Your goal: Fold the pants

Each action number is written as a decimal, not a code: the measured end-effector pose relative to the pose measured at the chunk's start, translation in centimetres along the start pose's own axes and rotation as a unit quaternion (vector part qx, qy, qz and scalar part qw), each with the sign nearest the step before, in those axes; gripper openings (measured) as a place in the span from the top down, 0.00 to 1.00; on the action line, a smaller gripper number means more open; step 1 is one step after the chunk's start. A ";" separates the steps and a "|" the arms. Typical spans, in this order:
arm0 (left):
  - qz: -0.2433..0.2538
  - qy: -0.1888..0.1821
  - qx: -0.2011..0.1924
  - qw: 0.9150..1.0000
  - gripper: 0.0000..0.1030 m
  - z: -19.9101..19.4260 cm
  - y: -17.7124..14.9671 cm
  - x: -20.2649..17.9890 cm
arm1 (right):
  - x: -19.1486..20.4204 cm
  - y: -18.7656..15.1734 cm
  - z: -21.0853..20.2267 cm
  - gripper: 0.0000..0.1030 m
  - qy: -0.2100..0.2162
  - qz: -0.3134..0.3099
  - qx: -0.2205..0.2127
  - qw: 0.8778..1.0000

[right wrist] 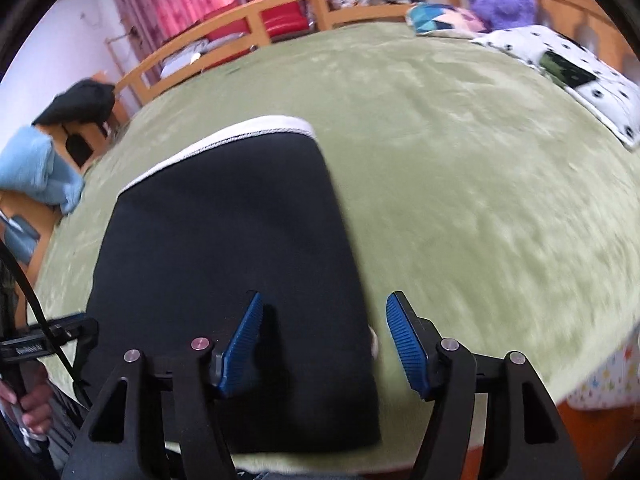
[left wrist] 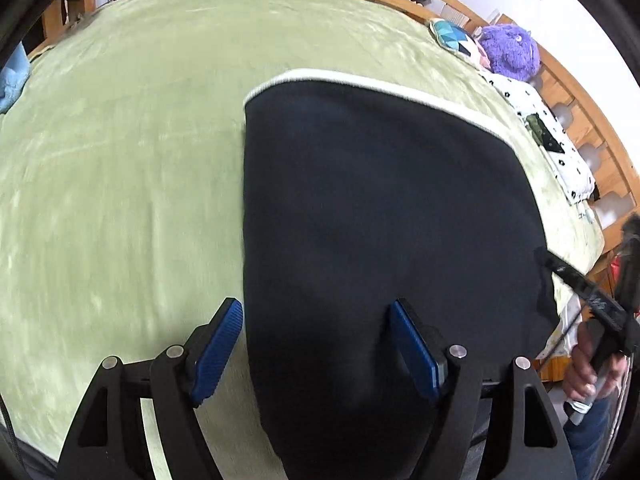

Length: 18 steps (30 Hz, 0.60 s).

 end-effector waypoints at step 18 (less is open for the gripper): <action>-0.040 -0.106 -0.004 0.994 0.26 4.5 1.1 2.9 | 0.7 -0.1 5.9 0.22 0.088 0.061 0.094 0.990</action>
Point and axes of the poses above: each gripper's, at about its wrist camera, not at the fingertips, and z roughly the way its jaws point, x to its left, y to its top, the point moved 10 cm from there along z, roughly the way its jaws point, and after that the axes turned 14 degrees about z, right-handed, at the moved point
